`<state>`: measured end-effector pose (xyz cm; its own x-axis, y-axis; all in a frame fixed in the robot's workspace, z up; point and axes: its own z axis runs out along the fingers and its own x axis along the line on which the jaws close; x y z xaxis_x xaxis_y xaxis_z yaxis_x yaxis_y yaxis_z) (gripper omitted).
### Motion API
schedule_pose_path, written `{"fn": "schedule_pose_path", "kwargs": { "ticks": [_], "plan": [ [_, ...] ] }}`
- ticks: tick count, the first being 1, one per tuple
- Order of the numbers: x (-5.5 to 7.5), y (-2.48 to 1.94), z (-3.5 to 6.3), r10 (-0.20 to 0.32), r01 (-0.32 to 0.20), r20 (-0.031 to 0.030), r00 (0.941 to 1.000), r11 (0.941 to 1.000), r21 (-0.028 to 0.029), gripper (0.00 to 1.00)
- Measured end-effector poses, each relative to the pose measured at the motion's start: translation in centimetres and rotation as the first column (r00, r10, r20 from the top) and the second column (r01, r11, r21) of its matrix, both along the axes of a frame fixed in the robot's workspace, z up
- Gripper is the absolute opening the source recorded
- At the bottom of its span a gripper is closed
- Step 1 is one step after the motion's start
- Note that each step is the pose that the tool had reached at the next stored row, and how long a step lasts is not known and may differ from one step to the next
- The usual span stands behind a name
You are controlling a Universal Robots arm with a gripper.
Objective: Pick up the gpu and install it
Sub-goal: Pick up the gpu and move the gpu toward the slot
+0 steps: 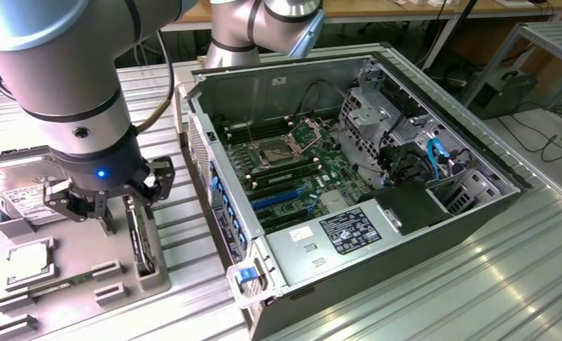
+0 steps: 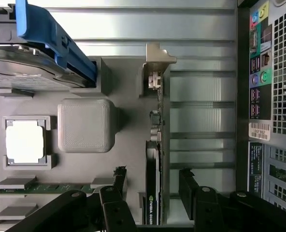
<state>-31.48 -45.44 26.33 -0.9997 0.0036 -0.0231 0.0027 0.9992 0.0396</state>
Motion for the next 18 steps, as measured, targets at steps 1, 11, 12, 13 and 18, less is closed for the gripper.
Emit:
{"fn": "schedule_pose_path", "kwargs": {
  "ticks": [1,11,12,13,18],
  "plan": [
    [0.0,0.00,-0.14,0.000,0.000,-0.0001,1.0000,1.0000,-0.0020,0.56],
    [0.0,0.41,-1.37,0.000,0.000,-0.0001,1.0000,0.9982,-0.0594,0.56],
    [0.0,0.51,-1.54,0.000,0.000,-0.0002,1.0000,0.9982,-0.0596,0.56],
    [0.0,0.69,-1.73,0.000,0.000,-0.0002,1.0000,0.9982,-0.0596,0.56],
    [0.0,1.04,-2.67,0.000,0.000,-0.0001,1.0000,0.9982,-0.0595,0.56]
  ]
}}
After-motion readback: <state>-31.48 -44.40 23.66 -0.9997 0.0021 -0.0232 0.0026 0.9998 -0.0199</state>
